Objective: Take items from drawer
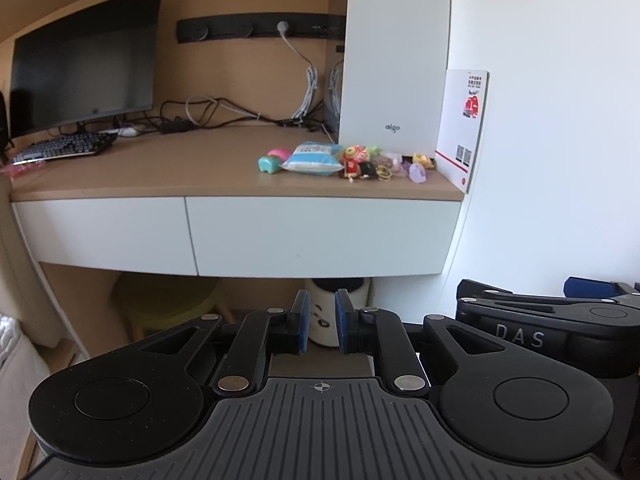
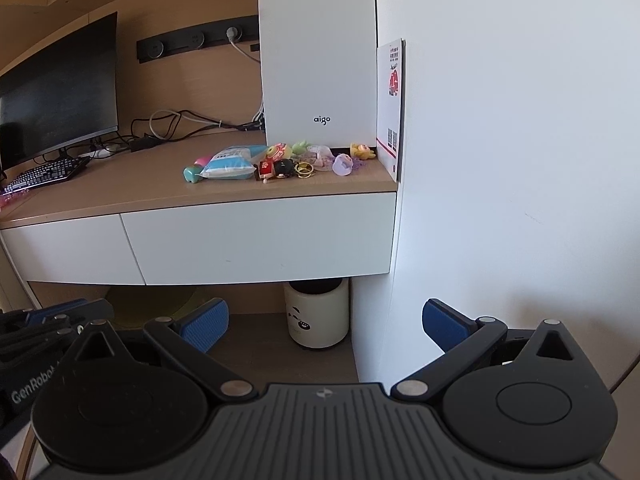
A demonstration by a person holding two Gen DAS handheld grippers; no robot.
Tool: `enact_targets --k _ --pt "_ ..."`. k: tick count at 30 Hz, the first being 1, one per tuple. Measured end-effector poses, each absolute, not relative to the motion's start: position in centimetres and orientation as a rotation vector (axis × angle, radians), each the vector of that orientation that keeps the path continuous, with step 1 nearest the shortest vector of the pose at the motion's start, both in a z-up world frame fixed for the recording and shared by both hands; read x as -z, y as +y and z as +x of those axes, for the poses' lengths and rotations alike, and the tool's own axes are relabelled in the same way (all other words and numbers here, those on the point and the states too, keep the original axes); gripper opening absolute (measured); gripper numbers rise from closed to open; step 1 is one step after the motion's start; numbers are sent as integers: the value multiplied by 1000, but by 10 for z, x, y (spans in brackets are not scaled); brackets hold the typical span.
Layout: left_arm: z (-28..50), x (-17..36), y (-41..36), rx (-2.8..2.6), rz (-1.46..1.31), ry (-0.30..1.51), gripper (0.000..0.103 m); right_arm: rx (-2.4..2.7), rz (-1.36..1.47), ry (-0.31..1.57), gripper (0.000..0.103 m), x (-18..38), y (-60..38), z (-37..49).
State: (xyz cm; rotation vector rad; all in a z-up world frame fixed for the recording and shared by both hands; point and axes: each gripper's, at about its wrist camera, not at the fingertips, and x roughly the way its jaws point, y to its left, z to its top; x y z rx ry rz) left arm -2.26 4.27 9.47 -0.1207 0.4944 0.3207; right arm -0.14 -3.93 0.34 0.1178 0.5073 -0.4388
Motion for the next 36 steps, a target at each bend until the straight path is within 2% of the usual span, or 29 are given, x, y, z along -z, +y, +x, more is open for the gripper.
enact_targets --k 10,36 --pt "-24 -96 35 -327 -59 444 15 429 111 513 103 -3 -39 -1" --pt "-21 -94 40 -346 -104 465 15 434 112 512 103 -2 -39 -2"
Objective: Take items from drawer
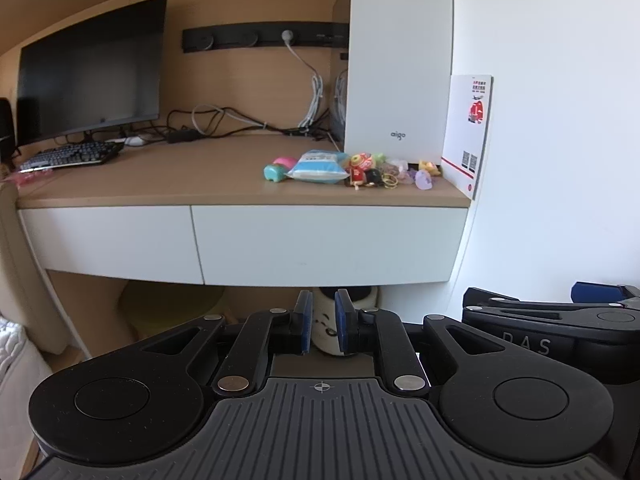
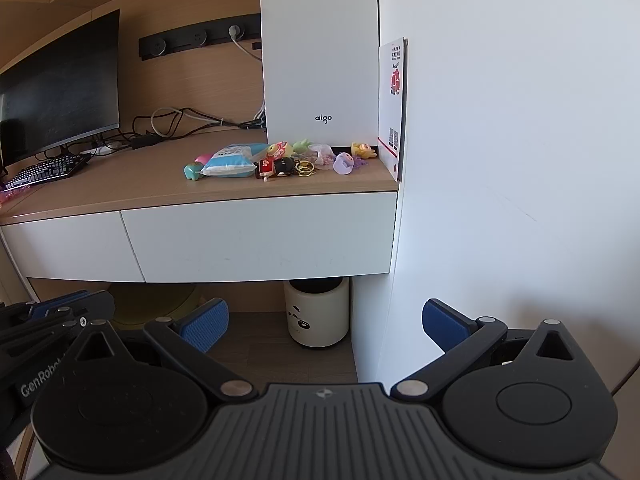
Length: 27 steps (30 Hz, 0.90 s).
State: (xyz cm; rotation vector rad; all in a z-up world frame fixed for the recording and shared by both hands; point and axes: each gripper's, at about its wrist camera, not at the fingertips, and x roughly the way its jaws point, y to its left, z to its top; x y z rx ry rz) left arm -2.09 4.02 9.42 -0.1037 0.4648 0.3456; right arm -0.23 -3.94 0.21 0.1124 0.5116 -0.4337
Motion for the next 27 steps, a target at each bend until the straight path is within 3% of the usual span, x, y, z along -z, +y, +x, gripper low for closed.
enact_targets --k 27 --pt "-15 -94 36 -308 -105 451 15 444 118 515 103 -2 -45 -3"
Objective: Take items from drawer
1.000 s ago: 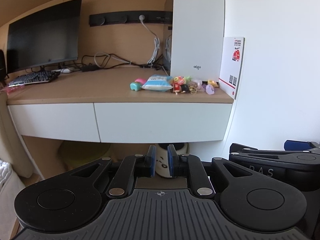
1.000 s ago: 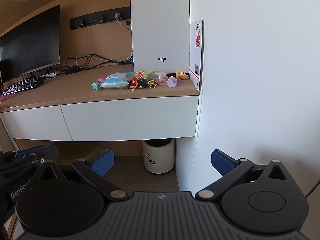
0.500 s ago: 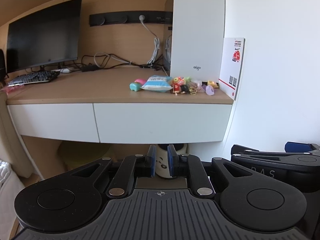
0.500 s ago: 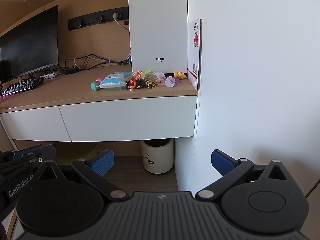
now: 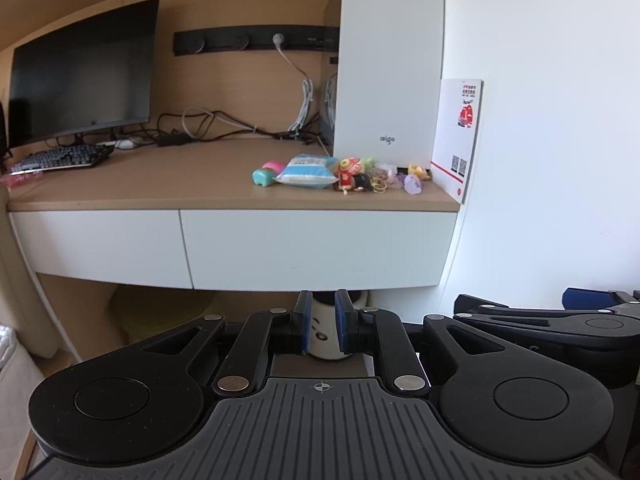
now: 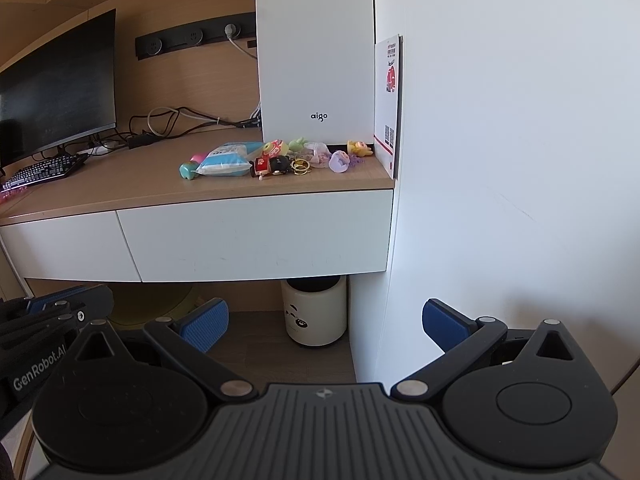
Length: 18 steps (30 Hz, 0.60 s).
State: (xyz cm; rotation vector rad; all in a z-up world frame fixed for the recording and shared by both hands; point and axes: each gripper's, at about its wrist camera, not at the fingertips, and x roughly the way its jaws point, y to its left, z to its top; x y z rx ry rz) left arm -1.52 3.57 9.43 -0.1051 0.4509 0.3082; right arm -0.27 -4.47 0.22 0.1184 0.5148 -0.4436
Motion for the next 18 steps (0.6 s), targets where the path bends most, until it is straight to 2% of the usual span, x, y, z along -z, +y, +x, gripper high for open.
enact_targets --k 18 --pt "-6 -84 35 -291 -104 510 15 447 117 520 103 0 -48 -2"
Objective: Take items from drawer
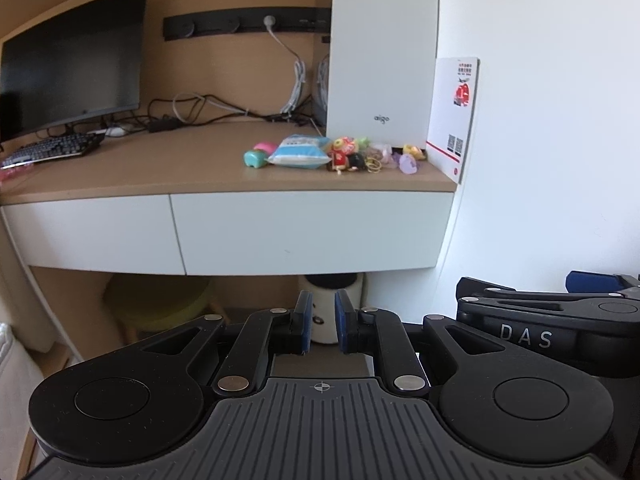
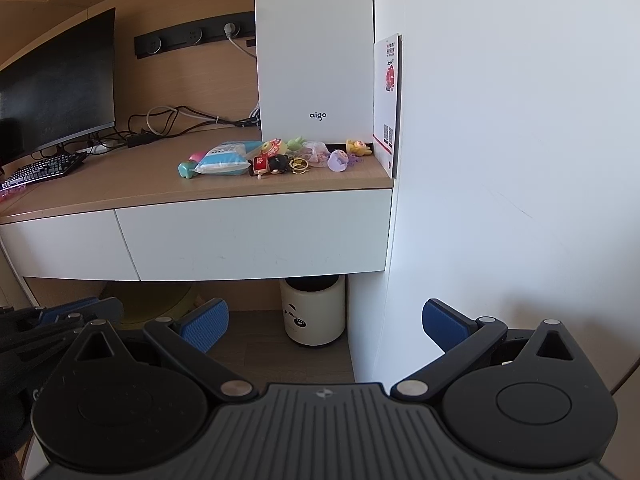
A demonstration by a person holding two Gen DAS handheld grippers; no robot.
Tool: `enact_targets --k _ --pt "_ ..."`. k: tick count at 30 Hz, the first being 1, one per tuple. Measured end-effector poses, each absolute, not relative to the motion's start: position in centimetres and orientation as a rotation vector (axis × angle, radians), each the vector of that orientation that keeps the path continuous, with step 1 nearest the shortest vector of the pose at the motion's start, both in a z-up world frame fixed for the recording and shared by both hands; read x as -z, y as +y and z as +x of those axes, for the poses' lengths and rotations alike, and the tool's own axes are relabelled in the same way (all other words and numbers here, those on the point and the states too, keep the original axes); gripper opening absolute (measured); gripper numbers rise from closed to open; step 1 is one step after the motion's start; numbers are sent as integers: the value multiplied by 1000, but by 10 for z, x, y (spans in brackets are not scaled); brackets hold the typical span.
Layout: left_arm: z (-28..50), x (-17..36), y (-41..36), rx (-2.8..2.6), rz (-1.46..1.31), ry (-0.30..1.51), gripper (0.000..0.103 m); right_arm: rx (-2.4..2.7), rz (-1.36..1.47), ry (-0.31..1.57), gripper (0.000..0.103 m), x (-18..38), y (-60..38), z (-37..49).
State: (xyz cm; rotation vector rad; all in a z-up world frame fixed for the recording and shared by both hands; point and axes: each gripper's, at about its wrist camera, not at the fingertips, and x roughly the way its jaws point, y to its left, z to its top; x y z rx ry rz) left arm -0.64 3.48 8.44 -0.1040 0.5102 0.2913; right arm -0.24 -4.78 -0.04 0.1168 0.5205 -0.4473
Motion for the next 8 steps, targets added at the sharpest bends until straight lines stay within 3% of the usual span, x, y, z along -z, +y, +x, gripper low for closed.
enact_targets --k 8 --pt "12 -83 41 -280 -108 513 14 468 137 529 103 2 -58 1"
